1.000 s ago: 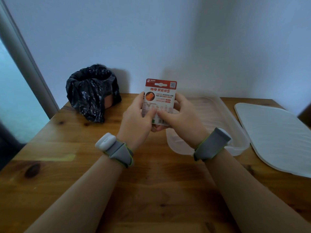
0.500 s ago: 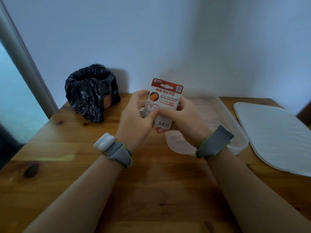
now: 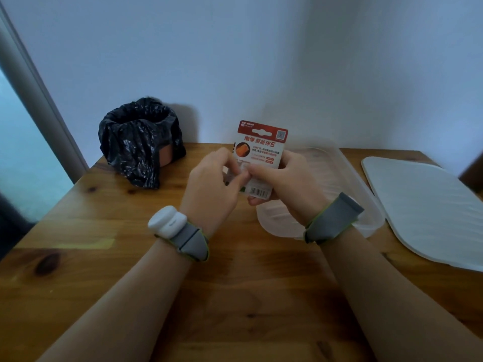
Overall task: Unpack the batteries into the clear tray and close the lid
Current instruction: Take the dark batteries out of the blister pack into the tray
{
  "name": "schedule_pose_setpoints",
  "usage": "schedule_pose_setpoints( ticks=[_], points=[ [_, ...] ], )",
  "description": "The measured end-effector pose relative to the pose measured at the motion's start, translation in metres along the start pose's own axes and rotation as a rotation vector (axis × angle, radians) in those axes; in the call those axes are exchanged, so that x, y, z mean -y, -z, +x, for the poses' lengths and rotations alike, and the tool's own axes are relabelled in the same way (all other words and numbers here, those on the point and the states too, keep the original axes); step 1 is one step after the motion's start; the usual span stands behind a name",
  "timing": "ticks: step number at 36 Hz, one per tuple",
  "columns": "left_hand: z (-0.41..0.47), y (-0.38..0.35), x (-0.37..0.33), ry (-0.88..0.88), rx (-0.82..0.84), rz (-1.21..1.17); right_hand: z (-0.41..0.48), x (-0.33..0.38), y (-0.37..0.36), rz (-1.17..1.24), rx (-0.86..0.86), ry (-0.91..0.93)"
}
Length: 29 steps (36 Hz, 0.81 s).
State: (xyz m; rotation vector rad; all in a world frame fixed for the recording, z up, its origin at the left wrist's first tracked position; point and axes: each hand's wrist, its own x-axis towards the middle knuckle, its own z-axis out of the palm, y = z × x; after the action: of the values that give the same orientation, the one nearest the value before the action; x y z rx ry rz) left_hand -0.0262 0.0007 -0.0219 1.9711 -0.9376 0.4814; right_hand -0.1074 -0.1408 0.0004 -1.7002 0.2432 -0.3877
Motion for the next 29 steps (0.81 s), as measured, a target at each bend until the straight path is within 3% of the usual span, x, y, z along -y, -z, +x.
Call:
schedule_pose_setpoints(
  ticks=[13, 29],
  points=[
    [0.000, 0.005, 0.002, -0.135, 0.108, 0.098, -0.003, 0.004, -0.005, -0.109, -0.017, 0.076],
    [-0.002, 0.000, 0.001, -0.125, 0.192, 0.174, -0.005, 0.005, -0.011, -0.062, -0.099, 0.089]
  ],
)
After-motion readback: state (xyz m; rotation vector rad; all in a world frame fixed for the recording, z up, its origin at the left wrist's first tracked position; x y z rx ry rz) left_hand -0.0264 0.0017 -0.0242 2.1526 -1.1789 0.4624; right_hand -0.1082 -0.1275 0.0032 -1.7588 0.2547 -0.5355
